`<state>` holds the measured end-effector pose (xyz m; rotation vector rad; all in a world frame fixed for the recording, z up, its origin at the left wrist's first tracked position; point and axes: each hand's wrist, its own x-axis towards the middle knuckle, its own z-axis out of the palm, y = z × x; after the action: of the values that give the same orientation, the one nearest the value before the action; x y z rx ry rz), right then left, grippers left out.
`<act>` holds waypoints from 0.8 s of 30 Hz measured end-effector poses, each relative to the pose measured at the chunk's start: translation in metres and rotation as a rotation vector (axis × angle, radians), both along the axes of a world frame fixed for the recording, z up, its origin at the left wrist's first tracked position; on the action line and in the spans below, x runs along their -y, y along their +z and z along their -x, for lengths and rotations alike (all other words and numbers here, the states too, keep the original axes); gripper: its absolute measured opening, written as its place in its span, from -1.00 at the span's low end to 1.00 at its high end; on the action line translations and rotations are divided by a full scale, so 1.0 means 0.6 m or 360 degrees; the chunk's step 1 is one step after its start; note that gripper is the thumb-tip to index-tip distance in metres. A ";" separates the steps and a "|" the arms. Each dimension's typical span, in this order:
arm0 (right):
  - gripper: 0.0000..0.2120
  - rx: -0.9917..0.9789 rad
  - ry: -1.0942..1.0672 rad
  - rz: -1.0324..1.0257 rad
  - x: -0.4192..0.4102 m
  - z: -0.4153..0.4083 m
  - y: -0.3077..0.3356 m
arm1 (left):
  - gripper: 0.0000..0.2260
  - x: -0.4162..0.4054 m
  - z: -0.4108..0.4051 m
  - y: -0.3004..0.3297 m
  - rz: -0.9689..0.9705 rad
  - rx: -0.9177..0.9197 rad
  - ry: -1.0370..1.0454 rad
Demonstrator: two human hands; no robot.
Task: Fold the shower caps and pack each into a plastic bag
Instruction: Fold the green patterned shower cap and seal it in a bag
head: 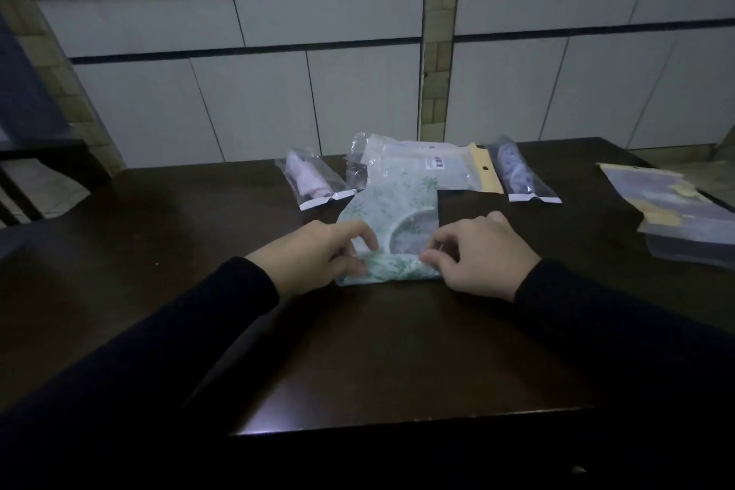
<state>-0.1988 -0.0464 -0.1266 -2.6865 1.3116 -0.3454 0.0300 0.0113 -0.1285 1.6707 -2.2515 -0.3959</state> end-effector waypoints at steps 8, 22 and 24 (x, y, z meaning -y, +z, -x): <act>-0.87 0.0115 0.0227 0.0605 -0.006 0.006 -0.025 | -0.74 0.003 -0.022 -0.019 0.0392 0.0194 -0.0149; -0.65 0.0009 0.0440 0.0133 -0.020 0.005 -0.013 | -0.63 0.014 -0.022 -0.035 0.0545 -0.0077 -0.0274; -0.64 0.0027 0.0393 0.0111 -0.023 0.004 -0.014 | -0.69 0.010 -0.020 -0.034 0.0565 -0.0065 -0.0282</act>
<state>-0.2013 -0.0325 -0.1351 -2.8534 0.9647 -0.3899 0.0420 0.0050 -0.1489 1.2803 -2.2851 -0.0605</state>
